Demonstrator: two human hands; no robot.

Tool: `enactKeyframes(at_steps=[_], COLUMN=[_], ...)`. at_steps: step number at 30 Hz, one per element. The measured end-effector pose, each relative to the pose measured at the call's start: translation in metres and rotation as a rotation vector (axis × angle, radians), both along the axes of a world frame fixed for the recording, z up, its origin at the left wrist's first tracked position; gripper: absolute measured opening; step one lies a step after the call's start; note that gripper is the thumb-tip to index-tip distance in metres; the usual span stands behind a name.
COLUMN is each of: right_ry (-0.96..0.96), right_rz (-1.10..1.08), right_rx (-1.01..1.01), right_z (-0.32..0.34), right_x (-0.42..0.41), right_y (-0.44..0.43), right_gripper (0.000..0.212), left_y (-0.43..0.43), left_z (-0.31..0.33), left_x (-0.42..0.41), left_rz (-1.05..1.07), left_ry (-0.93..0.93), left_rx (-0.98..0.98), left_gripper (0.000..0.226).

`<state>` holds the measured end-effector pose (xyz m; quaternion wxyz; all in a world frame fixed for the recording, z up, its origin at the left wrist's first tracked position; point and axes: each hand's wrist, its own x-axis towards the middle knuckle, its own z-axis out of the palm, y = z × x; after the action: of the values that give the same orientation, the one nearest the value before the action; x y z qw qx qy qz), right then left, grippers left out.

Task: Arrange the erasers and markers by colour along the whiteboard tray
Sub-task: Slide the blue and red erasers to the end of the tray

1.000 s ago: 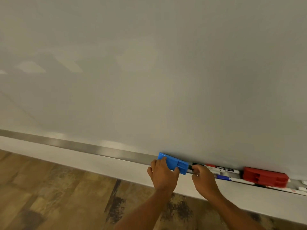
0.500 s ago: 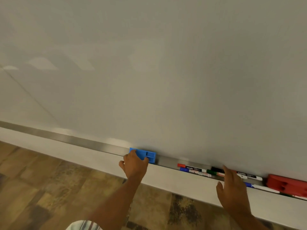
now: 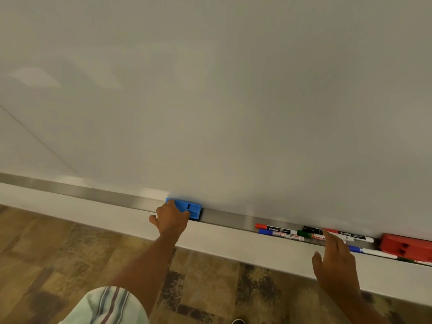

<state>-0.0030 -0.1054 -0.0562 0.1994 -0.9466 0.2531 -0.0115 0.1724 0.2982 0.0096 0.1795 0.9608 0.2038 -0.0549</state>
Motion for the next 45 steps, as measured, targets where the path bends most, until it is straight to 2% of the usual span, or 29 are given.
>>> enactKeyframes(at_steps=[14, 20, 23, 29, 35, 40, 45], right_ry=[-0.023, -0.081, -0.109, -0.159, -0.231, -0.264, -0.211], right_rz=[-0.016, -0.013, 0.001, 0.043, 0.059, 0.044, -0.045], right_rx=[0.004, -0.014, -0.038, -0.089, -0.109, -0.093, -0.079], right_z=[0.005, 0.006, 0.003, 0.0, 0.002, 0.009, 0.016], right_x=[0.004, 0.002, 0.001, -0.001, -0.005, -0.009, -0.022], right_y=[-0.001, -0.009, -0.015, -0.025, -0.039, -0.048, -0.076], right_gripper=[0.065, 0.066, 0.068, 0.074, 0.075, 0.073, 0.071], left_y=[0.01, 0.001, -0.015, -0.068, -0.136, -0.2, -0.294], left_z=[-0.005, -0.01, -0.015, -0.025, -0.028, -0.029, -0.017], left_x=[0.009, 0.002, -0.009, -0.034, -0.058, -0.083, -0.112], left_rz=[-0.072, -0.024, -0.052, -0.143, -0.281, -0.372, -0.485], left_ry=[0.087, -0.038, -0.114, -0.184, -0.161, -0.145, -0.088], left_rx=[0.092, 0.059, 0.008, -0.061, -0.108, -0.208, -0.404], left_gripper=[0.054, 0.066, 0.065, 0.074, 0.081, 0.073, 0.06])
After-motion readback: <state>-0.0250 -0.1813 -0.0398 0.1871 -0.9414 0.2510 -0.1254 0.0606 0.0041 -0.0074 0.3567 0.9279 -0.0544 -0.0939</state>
